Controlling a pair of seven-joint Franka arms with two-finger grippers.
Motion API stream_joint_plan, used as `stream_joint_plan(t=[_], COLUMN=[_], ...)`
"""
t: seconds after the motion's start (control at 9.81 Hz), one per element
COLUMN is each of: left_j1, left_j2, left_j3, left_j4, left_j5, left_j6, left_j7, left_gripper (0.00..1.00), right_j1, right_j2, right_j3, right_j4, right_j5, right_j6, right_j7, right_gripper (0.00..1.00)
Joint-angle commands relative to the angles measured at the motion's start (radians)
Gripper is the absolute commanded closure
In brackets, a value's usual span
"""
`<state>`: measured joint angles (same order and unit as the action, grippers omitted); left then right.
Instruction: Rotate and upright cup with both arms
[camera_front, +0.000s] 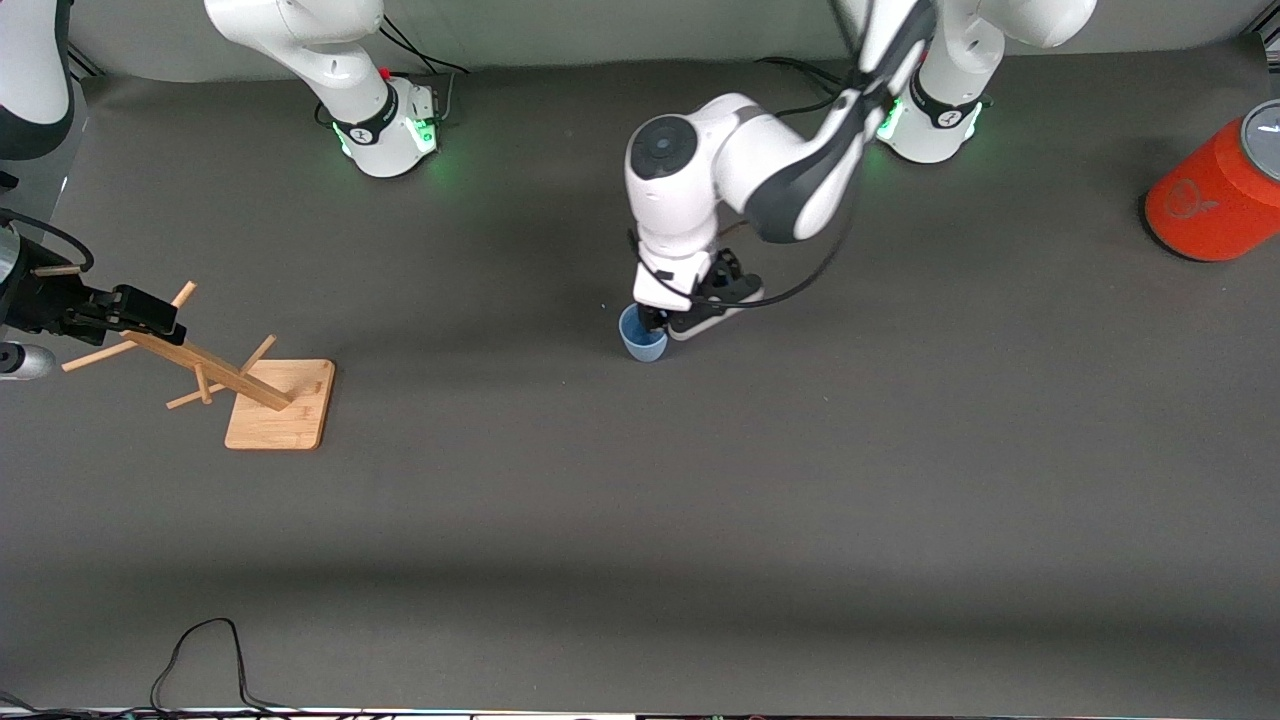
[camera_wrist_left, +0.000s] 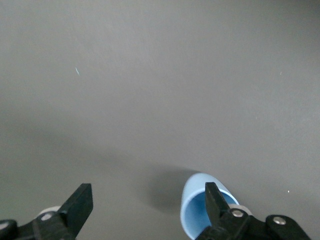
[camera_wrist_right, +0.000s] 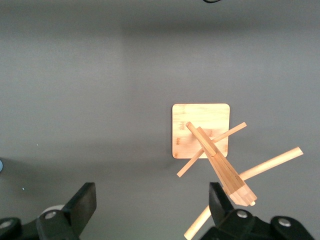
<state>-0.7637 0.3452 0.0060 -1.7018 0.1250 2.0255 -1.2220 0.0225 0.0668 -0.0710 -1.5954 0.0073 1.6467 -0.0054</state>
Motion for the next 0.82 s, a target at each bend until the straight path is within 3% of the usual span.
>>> stream_joint_plan(t=[0.0,0.41,0.61,0.71], left_j1=[0.166,0.493,0.605,0.666], left_j2=[-0.116,-0.312,-0.427,-0.475], left_j3=[-0.004,0.000,0.003,0.002], left_j4=[-0.010,-0.038,-0.135,-0.169], left_j5=[-0.050,-0.126,-0.139,-0.143], left_j6=[-0.101,-0.293,-0.291,-0.289], left_j7=[0.294,0.824,0.997,1.066], left_gripper=[0.00,0.00,0.00,0.00], right_j1=[0.010,0.080,0.195,0.197], right_j2=[-0.013,0.002,-0.001,-0.002], right_j3=[-0.009,0.002,0.001,0.000], right_j4=[0.002,0.003,-0.003,-0.001], right_j5=[0.017,0.006,0.003,0.003], right_j6=[-0.011,-0.011,-0.016,-0.016], right_j7=[-0.013,-0.005,0.060,0.082], right_gripper=[0.00,0.00,0.00,0.00])
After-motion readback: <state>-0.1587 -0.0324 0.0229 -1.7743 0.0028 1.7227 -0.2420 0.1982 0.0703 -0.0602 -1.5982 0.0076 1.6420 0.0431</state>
